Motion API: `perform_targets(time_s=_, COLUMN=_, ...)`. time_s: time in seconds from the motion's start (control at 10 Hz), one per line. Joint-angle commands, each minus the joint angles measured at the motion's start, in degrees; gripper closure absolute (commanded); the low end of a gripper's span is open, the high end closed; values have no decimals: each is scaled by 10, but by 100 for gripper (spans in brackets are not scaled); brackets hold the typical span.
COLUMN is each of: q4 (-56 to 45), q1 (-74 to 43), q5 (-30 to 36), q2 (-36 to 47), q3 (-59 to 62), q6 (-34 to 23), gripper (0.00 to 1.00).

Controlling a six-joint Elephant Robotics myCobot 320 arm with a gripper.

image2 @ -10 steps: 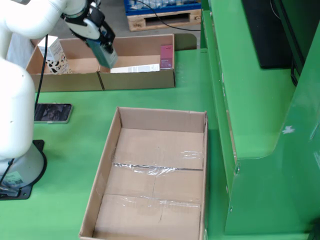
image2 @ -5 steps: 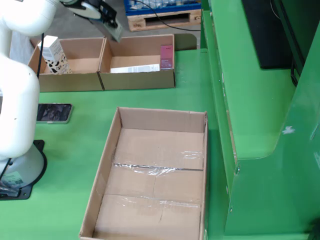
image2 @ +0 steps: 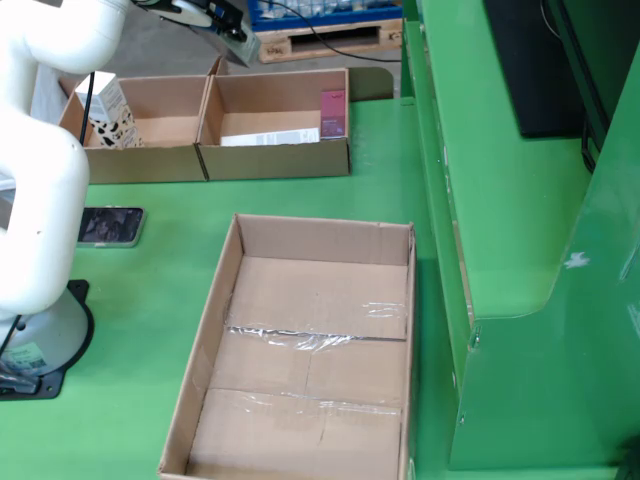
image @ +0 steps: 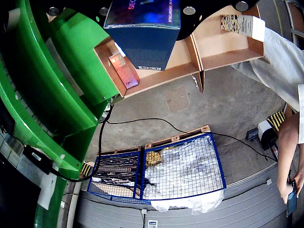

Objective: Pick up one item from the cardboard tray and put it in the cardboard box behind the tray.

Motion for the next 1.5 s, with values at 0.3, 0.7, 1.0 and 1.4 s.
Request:
perform_targets(time_s=0.3, q4=94, q1=38, q5=-35, q2=-50, q3=15, q6=17, gripper=100)
perform_targets(time_s=0.7, q4=120, q1=46, q5=-45, q2=-98, q3=15, q6=20, gripper=100)
perform_targets(time_s=1.0, q4=140, q1=38, q5=-47, q2=-143, q3=15, q6=23, gripper=100)
perform_targets(time_s=1.4, q4=46, q1=28, q5=-4, q2=-158, q3=15, q6=19, gripper=100)
